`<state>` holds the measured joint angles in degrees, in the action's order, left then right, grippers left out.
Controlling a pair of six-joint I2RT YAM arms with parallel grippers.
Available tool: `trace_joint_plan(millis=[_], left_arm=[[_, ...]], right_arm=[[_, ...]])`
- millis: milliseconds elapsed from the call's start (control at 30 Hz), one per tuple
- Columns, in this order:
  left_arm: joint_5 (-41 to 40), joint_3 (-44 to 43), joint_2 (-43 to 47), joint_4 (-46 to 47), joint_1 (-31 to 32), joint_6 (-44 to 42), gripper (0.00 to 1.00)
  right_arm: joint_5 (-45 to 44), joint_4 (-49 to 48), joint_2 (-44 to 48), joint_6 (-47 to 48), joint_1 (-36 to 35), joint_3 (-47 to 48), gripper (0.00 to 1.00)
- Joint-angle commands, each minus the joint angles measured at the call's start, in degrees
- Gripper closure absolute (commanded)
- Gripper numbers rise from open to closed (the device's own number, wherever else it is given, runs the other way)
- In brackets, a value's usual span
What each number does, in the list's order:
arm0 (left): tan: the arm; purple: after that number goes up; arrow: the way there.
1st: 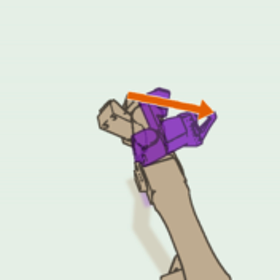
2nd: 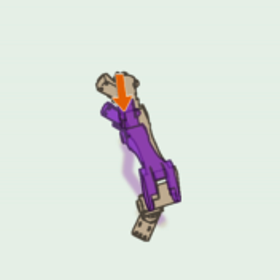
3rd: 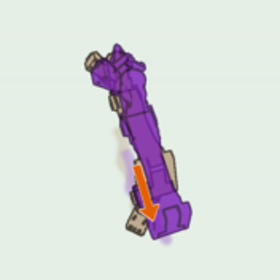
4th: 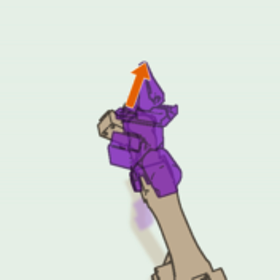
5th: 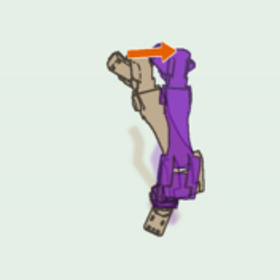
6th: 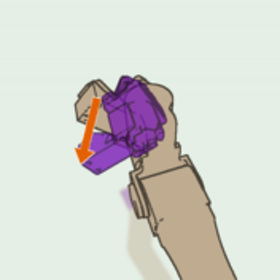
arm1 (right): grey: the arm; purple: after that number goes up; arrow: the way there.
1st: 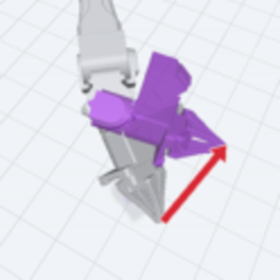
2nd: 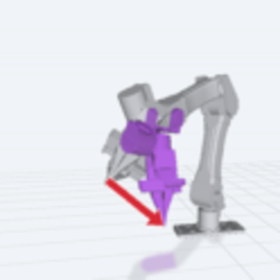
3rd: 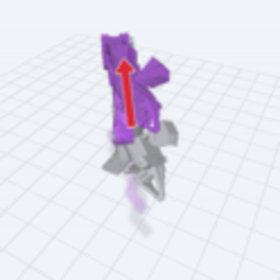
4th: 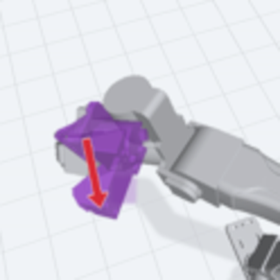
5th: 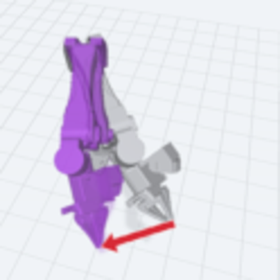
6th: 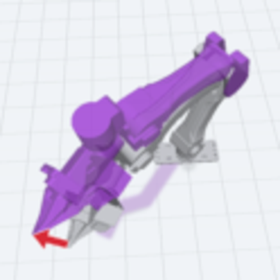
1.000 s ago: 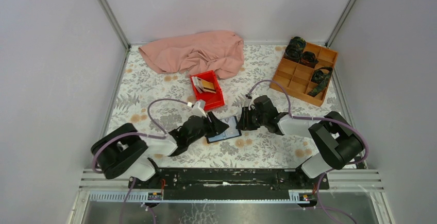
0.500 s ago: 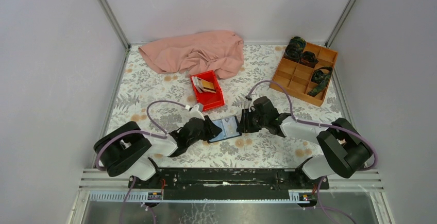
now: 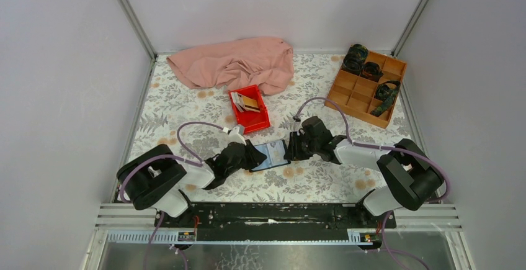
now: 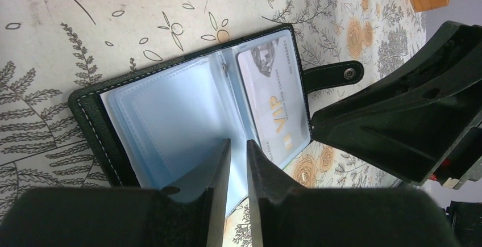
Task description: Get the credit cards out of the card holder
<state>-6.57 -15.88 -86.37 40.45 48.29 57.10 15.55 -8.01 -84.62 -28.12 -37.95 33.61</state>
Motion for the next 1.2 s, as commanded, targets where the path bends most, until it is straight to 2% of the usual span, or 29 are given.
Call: trace_joint_plan(millis=[0, 167, 567, 800, 1000, 1167], left_arm=[[-0.1, 1.3, -0.2, -0.1, -0.4, -0.6, 0.76], [0.3, 1.3, -1.0, 0.7, -0.4, -0.5, 0.77], [1.0, 1.6, -2.1, 1.9, -0.4, -0.3, 0.77], [1.7, 1.6, -3.1, 3.3, -0.5, -0.1, 0.78], [2.0, 1.9, -3.1, 3.6, -0.5, -0.2, 0.78], [1.6, 2.3, -2.1, 2.9, -0.4, -0.5, 0.78]], right_arm=[[0.3, -1.6, -1.2, -0.5, -0.6, 2.7, 0.69], [0.6, -2.4, -1.6, -1.0, -1.1, 2.6, 0.75], [0.3, -1.4, -1.6, -0.9, -2.6, 4.6, 0.75], [-1.2, 0.8, -0.4, -0.4, -4.3, 6.2, 0.81], [-1.6, 1.2, -0.9, -0.6, -5.6, 7.2, 0.91], [-2.9, 2.8, -0.2, -0.1, -6.8, 8.7, 0.94]])
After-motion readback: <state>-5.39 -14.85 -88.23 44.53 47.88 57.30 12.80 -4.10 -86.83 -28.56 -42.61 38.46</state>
